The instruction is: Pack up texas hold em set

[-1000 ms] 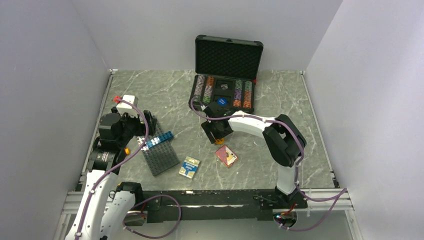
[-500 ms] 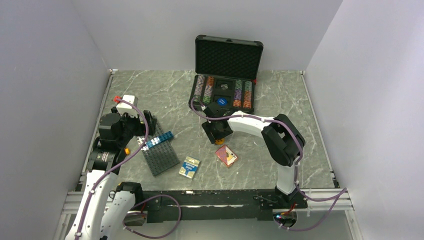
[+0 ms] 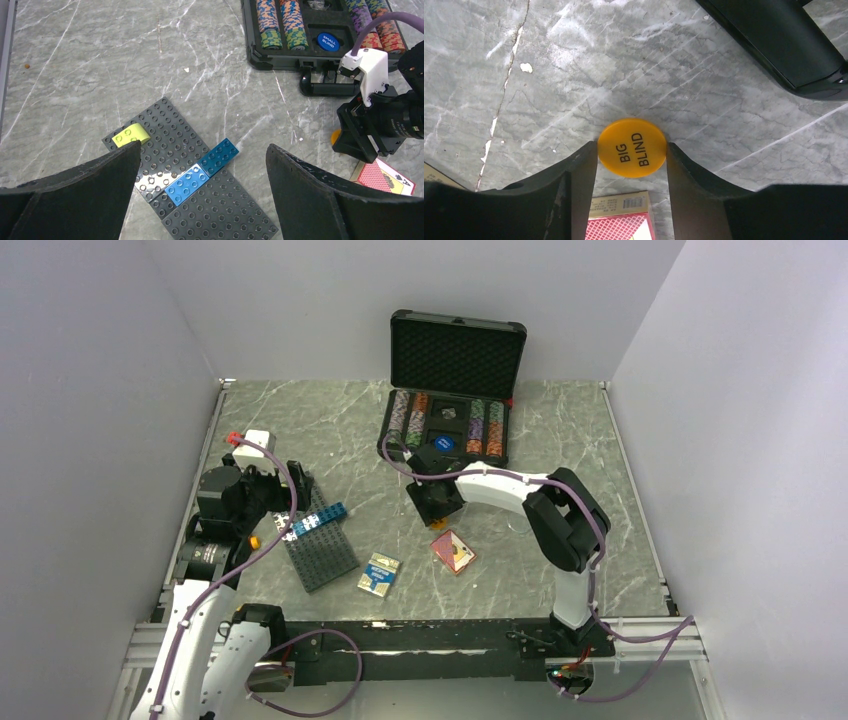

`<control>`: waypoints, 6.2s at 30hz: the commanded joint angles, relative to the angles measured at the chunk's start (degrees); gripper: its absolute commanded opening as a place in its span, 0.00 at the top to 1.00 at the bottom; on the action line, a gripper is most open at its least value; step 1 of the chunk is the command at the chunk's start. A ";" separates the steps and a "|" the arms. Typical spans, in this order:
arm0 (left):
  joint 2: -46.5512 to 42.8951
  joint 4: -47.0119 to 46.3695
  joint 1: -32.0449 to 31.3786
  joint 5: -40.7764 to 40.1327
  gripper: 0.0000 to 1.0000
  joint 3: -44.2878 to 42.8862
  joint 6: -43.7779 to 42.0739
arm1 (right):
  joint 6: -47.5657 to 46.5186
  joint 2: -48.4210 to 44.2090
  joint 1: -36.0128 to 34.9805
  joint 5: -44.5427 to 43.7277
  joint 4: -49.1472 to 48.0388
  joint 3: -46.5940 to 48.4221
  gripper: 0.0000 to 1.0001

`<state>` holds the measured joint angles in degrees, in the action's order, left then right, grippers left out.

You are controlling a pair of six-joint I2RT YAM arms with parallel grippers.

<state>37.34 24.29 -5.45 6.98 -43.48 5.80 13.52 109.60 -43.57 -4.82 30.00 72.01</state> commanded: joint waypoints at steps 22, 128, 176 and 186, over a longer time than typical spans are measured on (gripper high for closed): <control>-0.83 -2.01 -0.09 -0.46 0.01 -0.46 0.35 | 0.38 0.07 7.92 -1.78 8.04 17.19 0.59; -0.16 -2.05 -0.09 -0.65 0.01 -0.55 0.14 | 0.37 30.02 21.07 -5.23 -3.45 51.66 0.61; 1.17 -1.55 0.09 -3.53 0.01 -0.50 1.84 | -8.63 -16.41 11.22 1.01 -7.97 9.01 0.22; 1.26 -1.22 0.01 -2.81 0.01 -0.29 0.77 | -3.65 -37.28 1.33 -3.48 -5.53 -20.35 0.22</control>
<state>38.65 24.67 -5.43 3.60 -43.48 6.72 7.31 78.87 -38.11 -6.09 24.40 58.63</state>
